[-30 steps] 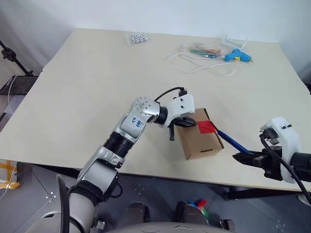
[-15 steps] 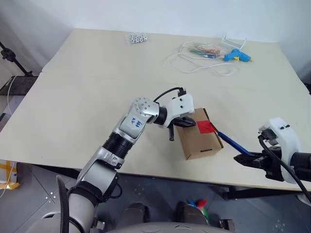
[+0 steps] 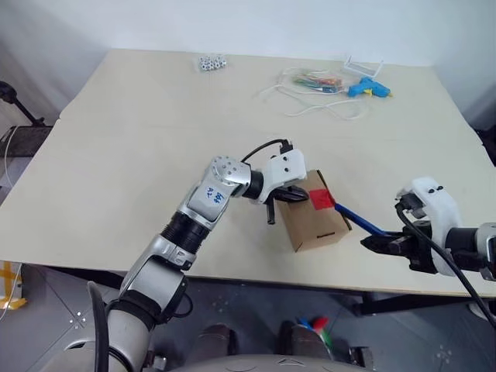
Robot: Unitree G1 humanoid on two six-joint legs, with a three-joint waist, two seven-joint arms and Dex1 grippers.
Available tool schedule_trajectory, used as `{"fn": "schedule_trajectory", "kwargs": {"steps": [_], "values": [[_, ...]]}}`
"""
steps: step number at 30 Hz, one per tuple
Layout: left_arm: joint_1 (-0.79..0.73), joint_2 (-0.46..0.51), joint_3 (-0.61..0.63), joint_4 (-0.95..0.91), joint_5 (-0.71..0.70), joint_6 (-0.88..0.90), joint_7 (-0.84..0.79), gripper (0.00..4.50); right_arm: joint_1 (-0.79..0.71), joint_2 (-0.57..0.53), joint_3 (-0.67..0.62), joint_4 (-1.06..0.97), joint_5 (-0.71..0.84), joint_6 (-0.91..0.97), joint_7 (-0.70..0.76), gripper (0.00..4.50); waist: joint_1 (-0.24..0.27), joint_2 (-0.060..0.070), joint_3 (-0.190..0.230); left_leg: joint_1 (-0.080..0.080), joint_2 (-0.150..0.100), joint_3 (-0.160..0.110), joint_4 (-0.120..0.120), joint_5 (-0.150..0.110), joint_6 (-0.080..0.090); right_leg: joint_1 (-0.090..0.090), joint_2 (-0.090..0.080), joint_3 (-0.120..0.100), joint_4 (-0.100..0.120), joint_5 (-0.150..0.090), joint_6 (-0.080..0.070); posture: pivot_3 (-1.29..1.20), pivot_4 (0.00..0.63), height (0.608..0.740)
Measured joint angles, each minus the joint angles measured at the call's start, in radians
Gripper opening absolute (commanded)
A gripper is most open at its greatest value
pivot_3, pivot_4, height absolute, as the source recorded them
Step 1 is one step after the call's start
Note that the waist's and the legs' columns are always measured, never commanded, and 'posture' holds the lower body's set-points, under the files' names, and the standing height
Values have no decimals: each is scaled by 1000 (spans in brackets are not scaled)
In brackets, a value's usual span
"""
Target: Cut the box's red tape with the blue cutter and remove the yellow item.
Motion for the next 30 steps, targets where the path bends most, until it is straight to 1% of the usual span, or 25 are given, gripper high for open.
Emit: {"fn": "schedule_trajectory", "kwargs": {"steps": [4, 7, 13, 21, 26, 30], "values": [[6, 0, -1, -13, 0, 10, 0, 0, -16, 0, 2, 38, 1, 38, -7, 165, -2, 0, 0, 0, 1, 0, 0, 0, 0, 0, 0, 0, 0, 1, -1, 0, 150, 740], [9, -6, -4, -18, 0, 11, 0, 0, -2, 0, -42, 81, 0, 91, -15, 165, 0, 0, 0, 0, 1, 0, 0, 0, 0, 0, 0, 0, 0, 1, -1, 0, 150, 740], [11, -12, -9, -23, -1, 11, -1, 0, 42, 3, -133, 101, 1, 174, -18, 165, 7, 0, 0, -2, 1, -1, -1, 0, 0, 0, 0, -2, -1, 1, -1, 0, 150, 740], [11, -12, -10, -24, -1, 12, -1, 0, 114, 22, -195, 62, 0, 174, 23, 165, 8, 0, 0, -2, 1, -1, -1, 0, 0, 0, 1, -3, -1, 1, -1, 0, 150, 740], [14, -11, -10, -31, -1, 18, 0, 0, 172, 37, -204, 32, -2, 171, 25, 165, 8, 0, 0, -2, 1, -1, -1, 0, 0, 0, 1, -2, -1, 1, -1, 0, 150, 740], [24, -8, -8, -47, -1, 20, 1, 0, 155, 38, -246, 59, -2, 202, 52, 165, 8, 0, 0, -2, 1, -1, -1, 0, 0, 0, 1, -3, -1, 1, -1, 0, 150, 740]]}}
